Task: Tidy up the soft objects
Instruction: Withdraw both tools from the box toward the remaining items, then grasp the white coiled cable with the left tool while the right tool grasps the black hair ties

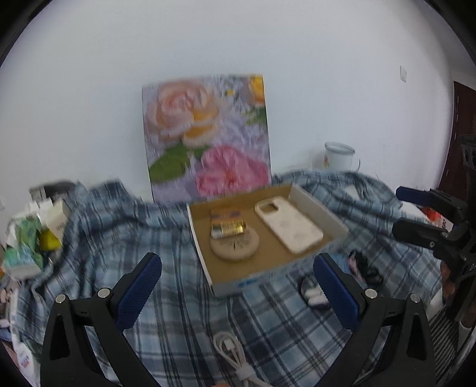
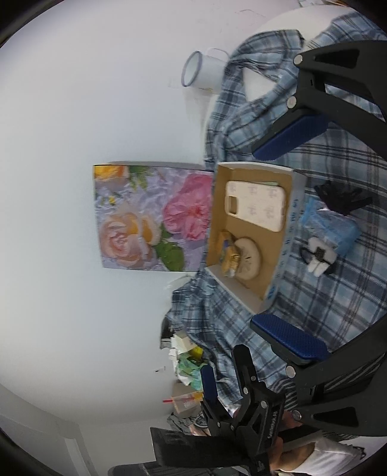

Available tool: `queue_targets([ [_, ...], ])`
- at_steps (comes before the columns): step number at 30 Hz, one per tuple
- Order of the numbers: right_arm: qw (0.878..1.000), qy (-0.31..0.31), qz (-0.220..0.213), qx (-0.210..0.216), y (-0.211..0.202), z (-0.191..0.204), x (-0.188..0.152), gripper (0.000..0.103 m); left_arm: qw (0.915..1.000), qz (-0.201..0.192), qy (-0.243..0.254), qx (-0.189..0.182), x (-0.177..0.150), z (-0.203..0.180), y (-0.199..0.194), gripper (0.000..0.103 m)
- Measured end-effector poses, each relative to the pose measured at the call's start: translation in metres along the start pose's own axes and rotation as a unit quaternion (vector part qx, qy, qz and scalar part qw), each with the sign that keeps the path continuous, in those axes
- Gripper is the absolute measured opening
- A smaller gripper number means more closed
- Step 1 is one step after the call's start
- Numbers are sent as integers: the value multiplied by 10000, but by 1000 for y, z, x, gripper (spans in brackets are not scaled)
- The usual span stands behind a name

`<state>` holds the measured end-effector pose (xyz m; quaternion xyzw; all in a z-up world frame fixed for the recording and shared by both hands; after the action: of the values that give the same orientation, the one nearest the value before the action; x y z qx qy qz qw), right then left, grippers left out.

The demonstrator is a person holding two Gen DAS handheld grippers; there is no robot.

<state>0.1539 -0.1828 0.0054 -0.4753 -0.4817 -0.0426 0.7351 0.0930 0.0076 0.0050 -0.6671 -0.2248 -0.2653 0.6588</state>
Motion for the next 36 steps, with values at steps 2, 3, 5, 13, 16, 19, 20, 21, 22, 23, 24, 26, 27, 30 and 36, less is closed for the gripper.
queue_targets([
  [2,9999,4,103,-45,7,-4,-8,103,9999,126,-92,-63,-8,2,9,103],
  [3,9999,20,137,-23,9,-6,-11,103,9997,190,-102,-101,-12,2,13,103],
  [5,9998,57,154,146,13,-7,-14,103,9993,304,-88,-193,-19,1,19,103],
  [13,9994,-214,245,68,26,2,-26,103,9945,769,-80,-703,-64,-5,22,103],
  [16,9991,-291,319,20,31,4,-29,103,9928,870,-180,-803,-73,0,23,86],
  [19,9984,-367,426,-55,37,7,-32,103,9899,1079,-262,-884,-80,3,33,72],
  [20,9981,-414,447,-90,38,8,-33,103,9889,1134,-266,-926,-82,3,36,66],
  [21,9978,-459,458,-133,38,9,-34,103,9881,1195,-248,-941,-84,2,39,63],
  [22,9976,-487,463,-162,39,9,-34,103,9875,1250,-223,-929,-86,0,41,56],
  [23,9975,-503,472,-178,39,10,-35,103,9870,1314,-192,-908,-88,-1,44,46],
  [24,9973,-519,486,-180,40,10,-36,103,9865,1372,-173,-873,-89,-2,46,41],
  [26,9969,-538,541,-197,43,10,-37,103,9852,1517,-135,-789,-95,-3,50,35],
  [27,9967,-540,570,-209,44,10,-39,103,9850,1549,-127,-751,-96,-3,51,35],
  [30,9965,-533,621,-187,46,9,-41,103,9853,1581,-67,-648,-98,-4,48,35],
  [36,9962,-546,646,-193,48,9,-42,103,9817,1786,72,-659,-109,-6,47,35],
])
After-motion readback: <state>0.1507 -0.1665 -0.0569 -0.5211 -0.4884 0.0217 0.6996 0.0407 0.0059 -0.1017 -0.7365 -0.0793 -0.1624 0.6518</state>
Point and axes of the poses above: each gripper's, at about its wrist camera, not at the fingertips, and y roughly the way its jaws point, z to its left, x to its top, the point moved 7 cm from there along y, roughly the way its jaws point, and after that the axes turned 15 degrees about z, right-handed, at the moved point
